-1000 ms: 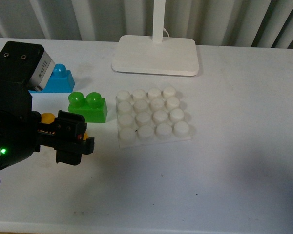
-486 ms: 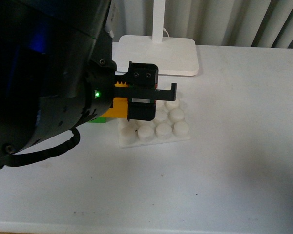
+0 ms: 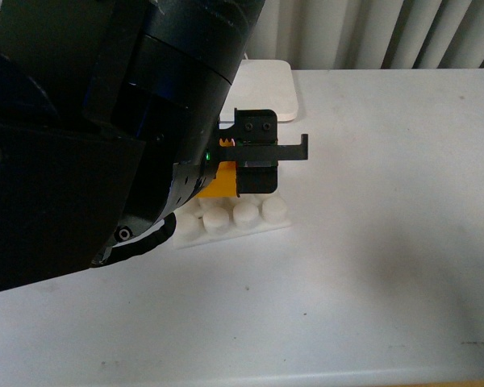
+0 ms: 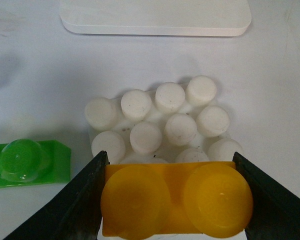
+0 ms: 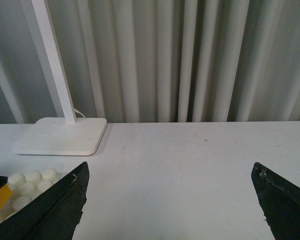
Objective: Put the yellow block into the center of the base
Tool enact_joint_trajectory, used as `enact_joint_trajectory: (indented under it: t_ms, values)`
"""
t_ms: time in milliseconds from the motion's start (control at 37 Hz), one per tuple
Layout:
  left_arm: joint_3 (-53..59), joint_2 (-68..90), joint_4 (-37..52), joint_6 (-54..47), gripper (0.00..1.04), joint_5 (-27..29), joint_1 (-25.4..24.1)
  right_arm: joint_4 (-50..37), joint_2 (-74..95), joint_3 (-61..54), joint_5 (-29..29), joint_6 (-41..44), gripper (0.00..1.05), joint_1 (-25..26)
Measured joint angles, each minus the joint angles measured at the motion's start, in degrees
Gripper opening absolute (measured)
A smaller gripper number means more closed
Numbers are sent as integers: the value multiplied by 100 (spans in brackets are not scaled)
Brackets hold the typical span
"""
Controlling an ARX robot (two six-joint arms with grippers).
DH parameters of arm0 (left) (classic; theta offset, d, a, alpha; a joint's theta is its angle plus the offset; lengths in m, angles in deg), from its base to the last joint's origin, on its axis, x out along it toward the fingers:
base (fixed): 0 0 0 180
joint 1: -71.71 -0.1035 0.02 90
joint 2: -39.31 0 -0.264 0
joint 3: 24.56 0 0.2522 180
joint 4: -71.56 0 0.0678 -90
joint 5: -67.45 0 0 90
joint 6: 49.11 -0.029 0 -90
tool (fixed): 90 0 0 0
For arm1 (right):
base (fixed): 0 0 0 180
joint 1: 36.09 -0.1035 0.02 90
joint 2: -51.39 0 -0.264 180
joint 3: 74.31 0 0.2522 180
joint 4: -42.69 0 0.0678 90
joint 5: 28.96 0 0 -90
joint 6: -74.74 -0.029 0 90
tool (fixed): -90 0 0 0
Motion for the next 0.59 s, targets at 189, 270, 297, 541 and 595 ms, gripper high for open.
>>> enact_joint_trajectory:
  t_ms: [189, 270, 297, 541, 595]
  values:
    - [-168, 297, 26, 33, 66, 85, 37, 0, 0, 0, -2, 0, 95, 0]
    - [-232, 415, 26, 50, 66, 94, 35, 0, 0, 0, 0, 0, 95, 0]
    - [-254, 444, 26, 52, 66, 101, 37, 0, 0, 0, -2, 0, 95, 0]
    - [-476, 612, 24, 92, 66, 103, 37, 0, 0, 0, -2, 0, 95, 0]
    - [-520, 654, 22, 103, 66, 103, 37, 0, 0, 0, -2, 2, 95, 0]
